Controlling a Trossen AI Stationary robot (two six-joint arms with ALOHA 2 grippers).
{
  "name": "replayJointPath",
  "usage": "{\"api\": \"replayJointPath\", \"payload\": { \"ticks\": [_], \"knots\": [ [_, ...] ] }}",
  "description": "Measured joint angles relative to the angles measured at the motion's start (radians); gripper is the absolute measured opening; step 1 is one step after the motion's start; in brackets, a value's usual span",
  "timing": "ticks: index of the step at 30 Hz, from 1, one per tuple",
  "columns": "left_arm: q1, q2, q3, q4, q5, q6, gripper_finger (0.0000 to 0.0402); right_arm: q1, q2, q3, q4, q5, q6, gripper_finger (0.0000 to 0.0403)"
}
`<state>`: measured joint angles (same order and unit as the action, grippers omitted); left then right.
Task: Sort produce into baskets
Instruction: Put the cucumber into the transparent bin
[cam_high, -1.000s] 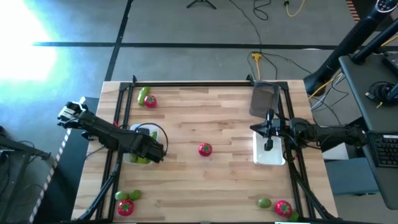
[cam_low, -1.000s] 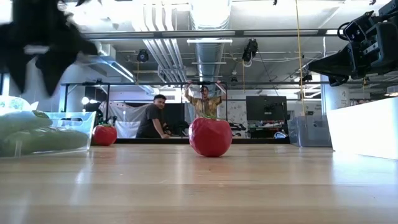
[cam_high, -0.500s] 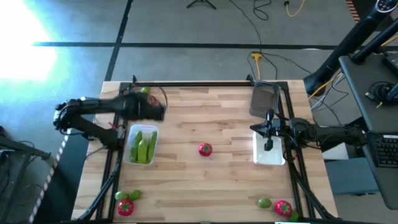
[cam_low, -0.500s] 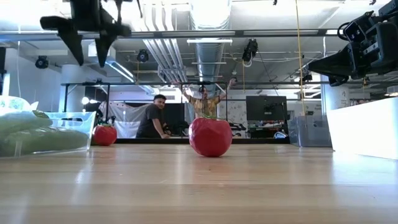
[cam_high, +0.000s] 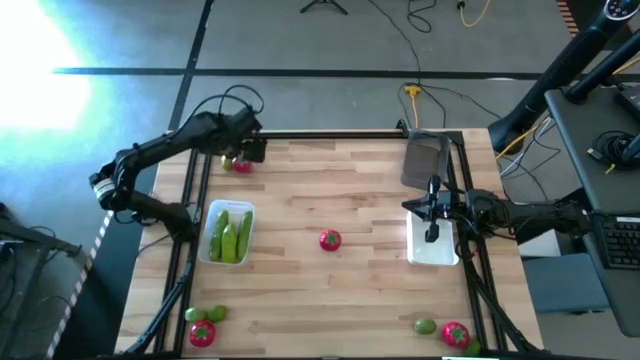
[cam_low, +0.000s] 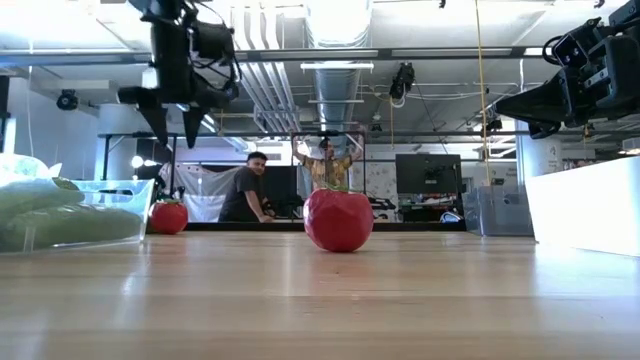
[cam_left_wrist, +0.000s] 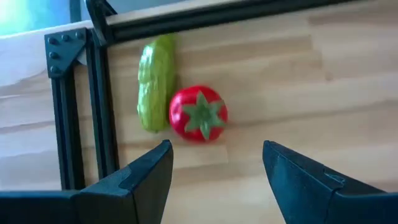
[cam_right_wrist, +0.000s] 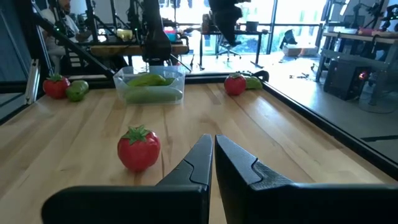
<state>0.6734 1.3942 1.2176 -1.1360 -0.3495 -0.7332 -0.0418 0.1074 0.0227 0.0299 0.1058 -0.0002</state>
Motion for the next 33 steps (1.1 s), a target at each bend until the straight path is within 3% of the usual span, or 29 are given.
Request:
{"api": "replayJointPath", "payload": {
  "ticks": [4, 10, 15, 24, 33],
  "knots": [
    [0.098, 0.073, 0.042, 0.007, 0.004, 0.045, 0.0231, 0.0, 0.0, 0.0, 0.0, 0.0, 0.0, 0.0013],
    [0.249, 0.205, 0.115, -0.034, 0.134, 0.158, 0.0231, 0.0, 0.0, 0.0, 0.0, 0.0, 0.0, 0.0013],
    [0.332, 0.325, 0.164, -0.069, 0.138, 0.221, 0.0231, 0.0, 0.0, 0.0, 0.0, 0.0, 0.0, 0.0013],
    [0.401, 0.489, 0.251, -0.068, 0.207, 0.281, 0.0231, 0.0, 0.0, 0.0, 0.0, 0.0, 0.0, 0.0013],
    [0.442, 0.599, 0.263, -0.086, 0.205, 0.302, 0.0231, 0.0, 0.0, 0.0, 0.0, 0.0, 0.0, 0.0013]
  ]
}}
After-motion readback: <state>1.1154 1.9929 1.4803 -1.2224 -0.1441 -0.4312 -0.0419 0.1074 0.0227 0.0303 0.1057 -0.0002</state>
